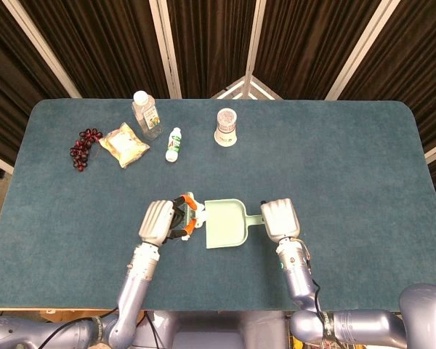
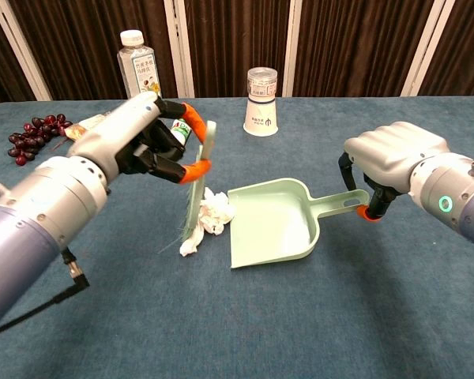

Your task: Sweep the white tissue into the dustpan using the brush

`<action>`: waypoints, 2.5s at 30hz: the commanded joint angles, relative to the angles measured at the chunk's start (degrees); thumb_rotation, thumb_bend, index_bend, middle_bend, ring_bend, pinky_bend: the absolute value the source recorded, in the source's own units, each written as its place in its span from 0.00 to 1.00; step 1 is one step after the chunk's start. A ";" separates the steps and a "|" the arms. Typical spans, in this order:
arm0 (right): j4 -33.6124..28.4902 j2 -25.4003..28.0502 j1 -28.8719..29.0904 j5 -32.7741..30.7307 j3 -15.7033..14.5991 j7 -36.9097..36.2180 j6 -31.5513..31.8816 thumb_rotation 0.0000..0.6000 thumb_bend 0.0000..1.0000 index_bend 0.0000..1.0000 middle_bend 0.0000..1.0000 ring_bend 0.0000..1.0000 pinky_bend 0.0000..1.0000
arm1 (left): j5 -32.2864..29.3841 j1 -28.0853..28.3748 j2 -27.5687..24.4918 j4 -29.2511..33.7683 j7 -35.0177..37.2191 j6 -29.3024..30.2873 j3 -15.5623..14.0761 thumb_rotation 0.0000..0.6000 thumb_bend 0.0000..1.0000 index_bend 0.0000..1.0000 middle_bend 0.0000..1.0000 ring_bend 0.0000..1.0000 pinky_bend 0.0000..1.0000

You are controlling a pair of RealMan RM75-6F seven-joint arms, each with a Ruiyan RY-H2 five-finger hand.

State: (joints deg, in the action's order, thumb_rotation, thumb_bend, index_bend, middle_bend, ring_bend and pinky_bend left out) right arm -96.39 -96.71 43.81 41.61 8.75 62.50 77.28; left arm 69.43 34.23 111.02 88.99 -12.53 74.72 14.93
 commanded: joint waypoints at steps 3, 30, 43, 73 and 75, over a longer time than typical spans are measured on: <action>-0.37 -0.14 -0.02 0.12 -0.02 0.05 0.23 1.00 0.39 0.61 0.88 0.87 0.86 | -0.22 -0.04 3.79 -0.77 0.48 1.02 -0.04 1.00 0.58 0.71 0.98 0.95 0.97; -1.83 0.72 -0.13 -0.45 0.51 0.61 1.28 1.00 0.39 0.61 0.88 0.87 0.86 | 8.01 2.42 12.10 -4.94 4.90 3.74 2.77 1.00 0.58 0.70 0.98 0.95 0.97; -1.60 0.54 -0.06 -0.75 0.32 0.56 0.92 1.00 0.39 0.61 0.88 0.88 0.86 | 8.77 2.53 8.52 1.39 5.49 4.34 7.25 1.00 0.58 0.70 0.98 0.95 0.97; -0.92 2.52 -1.78 -1.27 -1.39 -0.73 0.60 1.00 0.39 0.61 0.88 0.87 0.86 | 12.25 -6.60 -28.02 17.74 -8.97 -1.43 -0.78 1.00 0.56 0.71 0.98 0.95 0.97; -0.75 2.50 -1.84 -1.15 -1.44 -0.76 0.66 1.00 0.39 0.58 0.88 0.87 0.86 | 11.62 -6.90 -28.38 17.81 -9.09 -1.46 -1.25 1.00 0.56 0.71 0.98 0.95 0.97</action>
State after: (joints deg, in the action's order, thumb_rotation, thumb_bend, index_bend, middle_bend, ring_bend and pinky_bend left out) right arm -97.16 -94.19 41.99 40.44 7.32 61.75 77.93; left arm 81.84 27.93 83.32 106.47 -21.05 73.90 14.48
